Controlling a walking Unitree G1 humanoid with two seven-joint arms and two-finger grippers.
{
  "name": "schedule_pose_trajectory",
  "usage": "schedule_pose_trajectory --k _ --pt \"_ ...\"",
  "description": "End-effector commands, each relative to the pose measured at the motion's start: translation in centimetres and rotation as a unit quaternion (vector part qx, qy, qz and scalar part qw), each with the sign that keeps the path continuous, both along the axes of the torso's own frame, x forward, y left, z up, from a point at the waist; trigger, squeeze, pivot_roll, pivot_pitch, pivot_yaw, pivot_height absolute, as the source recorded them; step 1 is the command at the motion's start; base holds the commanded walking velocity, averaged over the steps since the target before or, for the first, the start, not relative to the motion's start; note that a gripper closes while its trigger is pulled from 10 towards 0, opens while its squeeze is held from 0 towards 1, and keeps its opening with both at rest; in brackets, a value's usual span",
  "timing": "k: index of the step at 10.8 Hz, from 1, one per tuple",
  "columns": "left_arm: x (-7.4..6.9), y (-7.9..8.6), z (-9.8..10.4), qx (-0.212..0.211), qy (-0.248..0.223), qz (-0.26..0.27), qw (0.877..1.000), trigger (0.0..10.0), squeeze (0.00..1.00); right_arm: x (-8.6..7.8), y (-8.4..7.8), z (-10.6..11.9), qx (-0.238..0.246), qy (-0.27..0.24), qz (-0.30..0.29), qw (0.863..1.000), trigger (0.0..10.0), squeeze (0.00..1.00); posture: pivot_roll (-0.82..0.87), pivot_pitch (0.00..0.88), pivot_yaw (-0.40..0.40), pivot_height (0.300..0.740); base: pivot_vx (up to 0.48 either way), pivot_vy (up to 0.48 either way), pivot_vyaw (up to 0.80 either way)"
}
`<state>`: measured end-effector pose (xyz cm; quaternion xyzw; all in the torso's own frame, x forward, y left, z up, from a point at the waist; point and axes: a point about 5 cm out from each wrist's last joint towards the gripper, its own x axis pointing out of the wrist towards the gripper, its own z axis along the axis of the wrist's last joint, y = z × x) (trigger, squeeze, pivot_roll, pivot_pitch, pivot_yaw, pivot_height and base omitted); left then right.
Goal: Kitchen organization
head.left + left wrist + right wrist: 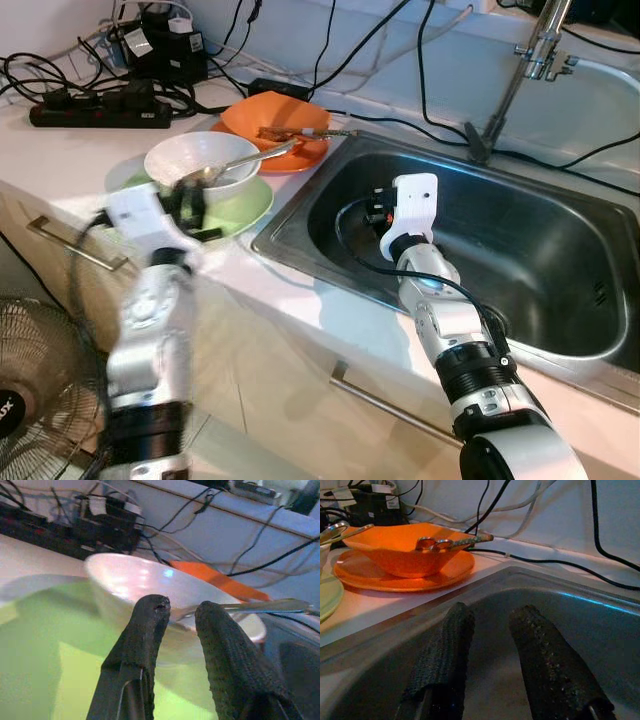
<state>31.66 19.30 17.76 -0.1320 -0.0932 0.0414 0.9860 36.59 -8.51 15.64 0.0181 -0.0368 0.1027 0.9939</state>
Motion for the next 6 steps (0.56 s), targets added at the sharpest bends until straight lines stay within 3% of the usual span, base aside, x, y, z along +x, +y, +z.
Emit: schedule_pose_trajectory --k 1,5,6 --pt "0.1 -0.7 0.7 0.004 -0.010 -0.016 1.000 10.0 0.00 0.3 0.1 0.7 0.004 -0.010 0.004 1.000 10.0 0.00 0.25 0.000 -0.081 0.740 0.000 0.000 0.00" --pt "1.1 -5.2 2.6 -0.005 -0.040 -0.107 0.993 10.0 0.00 0.3 -0.1 0.8 0.003 -0.011 -0.001 1.000 10.0 0.00 0.24 0.003 -0.079 0.740 0.000 0.000 0.00" --pt "1.4 -5.5 2.4 -0.005 -0.036 -0.115 0.993 10.0 0.00 0.3 -0.1 0.7 0.004 -0.011 -0.001 1.000 10.0 0.00 0.24 0.003 -0.078 0.740 0.000 0.000 0.00"
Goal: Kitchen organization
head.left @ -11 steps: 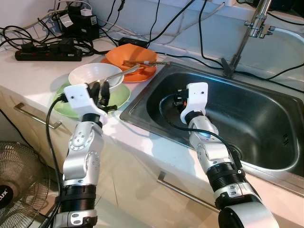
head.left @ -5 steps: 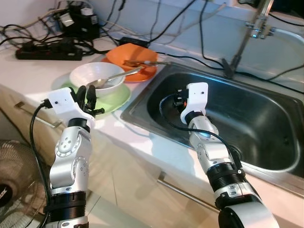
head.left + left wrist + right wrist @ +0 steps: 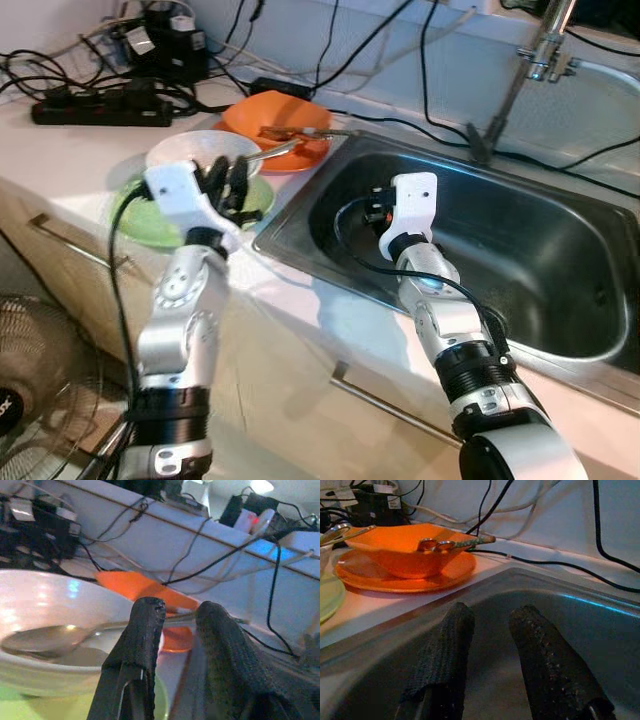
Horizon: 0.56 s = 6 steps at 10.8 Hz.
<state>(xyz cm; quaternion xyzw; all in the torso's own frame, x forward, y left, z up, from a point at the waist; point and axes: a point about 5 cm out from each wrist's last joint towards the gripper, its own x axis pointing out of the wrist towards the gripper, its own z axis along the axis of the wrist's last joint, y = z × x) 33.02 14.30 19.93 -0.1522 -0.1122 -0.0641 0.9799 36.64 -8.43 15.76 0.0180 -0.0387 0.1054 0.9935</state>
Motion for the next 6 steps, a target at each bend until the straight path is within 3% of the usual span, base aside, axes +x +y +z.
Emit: schedule_pose_trajectory --k 1,6 --pt "0.4 -0.9 0.0 -0.003 0.005 -0.019 1.000 10.0 0.00 0.3 -0.1 0.6 0.005 -0.009 -0.003 1.000 10.0 0.00 0.24 0.003 -0.076 0.740 0.000 0.000 0.00" --pt "1.1 -1.0 -1.4 -0.047 0.035 -0.035 0.998 10.0 0.00 0.3 -0.3 0.7 0.005 -0.010 -0.008 1.000 10.0 0.00 0.23 0.004 -0.072 0.740 0.000 0.000 0.00"
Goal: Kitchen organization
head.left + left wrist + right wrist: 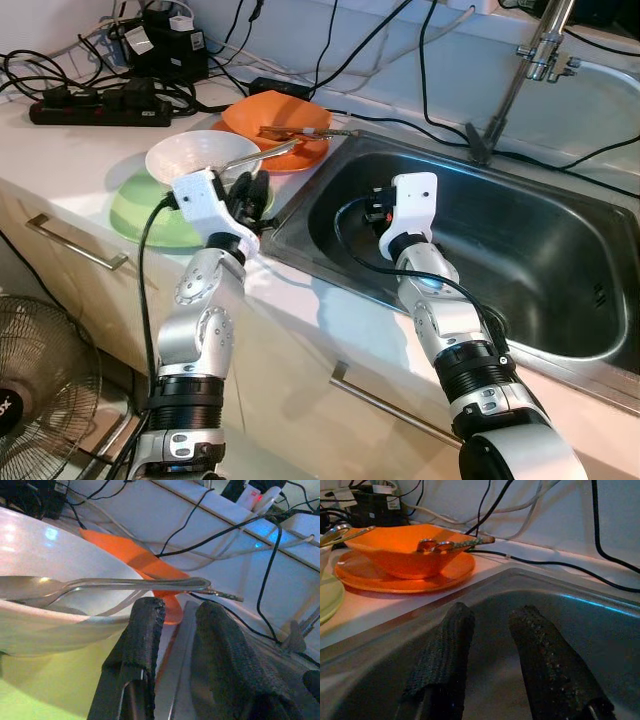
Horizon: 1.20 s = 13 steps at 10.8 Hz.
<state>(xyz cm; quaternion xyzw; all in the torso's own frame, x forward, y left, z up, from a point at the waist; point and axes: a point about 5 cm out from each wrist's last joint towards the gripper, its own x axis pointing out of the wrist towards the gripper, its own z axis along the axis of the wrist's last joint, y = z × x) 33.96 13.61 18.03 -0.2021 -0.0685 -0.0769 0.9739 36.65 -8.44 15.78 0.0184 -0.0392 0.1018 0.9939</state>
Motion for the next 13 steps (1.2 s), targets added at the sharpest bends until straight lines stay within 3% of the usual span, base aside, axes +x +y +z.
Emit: schedule_pose_trajectory --k 1,9,12,13 --pt "0.1 0.0 0.5 -0.003 -0.010 -0.003 1.000 10.0 0.00 0.3 -0.2 0.6 0.004 -0.010 -0.004 1.000 10.0 0.00 0.24 0.006 -0.073 0.740 0.000 0.000 0.00" --pt "-2.1 5.3 -0.7 -0.031 0.012 0.116 0.993 10.0 0.00 0.3 -0.1 0.5 0.002 -0.006 0.003 1.000 10.0 0.00 0.25 0.003 -0.089 0.740 0.000 0.000 0.00" --pt "-3.0 7.1 -0.6 -0.021 0.011 0.145 0.989 10.0 0.00 0.3 0.1 0.4 0.002 -0.006 0.007 1.000 10.0 0.00 0.26 0.000 -0.089 0.740 0.000 0.000 0.00" --pt "-2.8 6.8 0.1 -0.002 -0.002 0.133 0.991 10.0 0.00 0.3 0.2 0.4 0.002 -0.005 0.009 1.000 10.0 0.00 0.26 0.000 -0.089 0.740 0.000 0.000 0.00"
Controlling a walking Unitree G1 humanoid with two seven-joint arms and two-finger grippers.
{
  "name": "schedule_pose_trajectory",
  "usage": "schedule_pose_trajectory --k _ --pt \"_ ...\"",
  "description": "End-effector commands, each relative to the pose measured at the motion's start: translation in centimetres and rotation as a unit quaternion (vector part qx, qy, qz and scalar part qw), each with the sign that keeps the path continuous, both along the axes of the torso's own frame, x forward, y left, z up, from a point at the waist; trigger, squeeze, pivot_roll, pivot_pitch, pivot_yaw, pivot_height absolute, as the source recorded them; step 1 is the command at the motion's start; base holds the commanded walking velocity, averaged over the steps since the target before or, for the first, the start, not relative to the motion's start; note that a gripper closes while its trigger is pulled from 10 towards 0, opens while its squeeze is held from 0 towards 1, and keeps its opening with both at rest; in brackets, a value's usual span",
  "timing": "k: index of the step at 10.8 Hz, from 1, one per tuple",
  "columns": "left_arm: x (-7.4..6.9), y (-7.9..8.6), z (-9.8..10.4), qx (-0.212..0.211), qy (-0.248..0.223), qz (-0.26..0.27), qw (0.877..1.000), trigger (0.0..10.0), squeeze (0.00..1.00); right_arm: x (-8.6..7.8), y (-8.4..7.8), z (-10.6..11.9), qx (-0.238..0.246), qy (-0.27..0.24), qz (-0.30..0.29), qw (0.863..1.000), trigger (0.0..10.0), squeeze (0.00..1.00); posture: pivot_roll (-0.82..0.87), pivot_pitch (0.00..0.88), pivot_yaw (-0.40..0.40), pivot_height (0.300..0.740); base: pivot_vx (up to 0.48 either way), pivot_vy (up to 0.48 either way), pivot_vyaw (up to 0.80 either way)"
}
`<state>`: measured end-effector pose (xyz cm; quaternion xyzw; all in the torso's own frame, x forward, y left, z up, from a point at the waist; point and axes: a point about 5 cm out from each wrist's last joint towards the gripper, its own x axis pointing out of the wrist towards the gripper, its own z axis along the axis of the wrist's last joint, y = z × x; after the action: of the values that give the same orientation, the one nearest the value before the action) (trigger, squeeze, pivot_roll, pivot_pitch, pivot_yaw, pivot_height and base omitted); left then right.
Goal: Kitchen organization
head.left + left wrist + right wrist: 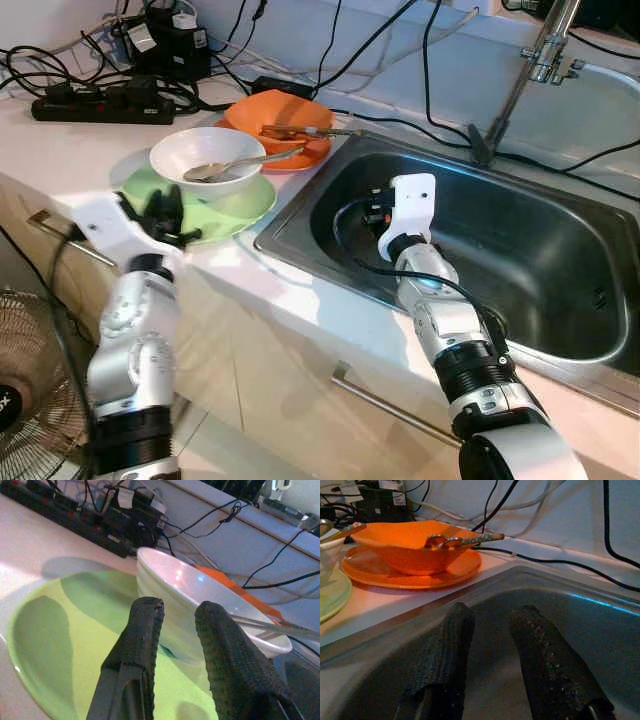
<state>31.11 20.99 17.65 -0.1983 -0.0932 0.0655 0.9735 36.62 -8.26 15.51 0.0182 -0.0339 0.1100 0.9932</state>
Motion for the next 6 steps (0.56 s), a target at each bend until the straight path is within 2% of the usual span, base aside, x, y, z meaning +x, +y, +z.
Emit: schedule_pose_trajectory --k 1,4,6 --pt "0.5 -2.5 1.5 0.021 -0.025 -0.053 0.998 10.0 0.00 0.3 0.1 0.7 0.004 -0.011 0.001 1.000 10.0 0.00 0.26 0.000 -0.089 0.740 0.000 0.000 0.00" --pt "1.3 -5.5 2.1 0.033 -0.036 -0.119 0.992 10.0 0.00 0.3 -0.2 0.7 0.003 -0.011 -0.002 1.000 10.0 0.00 0.24 0.000 -0.085 0.740 0.000 0.000 0.00" --pt "1.8 -5.9 1.9 0.034 -0.032 -0.129 0.991 10.0 0.00 0.3 -0.3 0.7 0.003 -0.011 -0.006 1.000 10.0 0.00 0.24 0.003 -0.081 0.740 0.000 0.000 0.00"
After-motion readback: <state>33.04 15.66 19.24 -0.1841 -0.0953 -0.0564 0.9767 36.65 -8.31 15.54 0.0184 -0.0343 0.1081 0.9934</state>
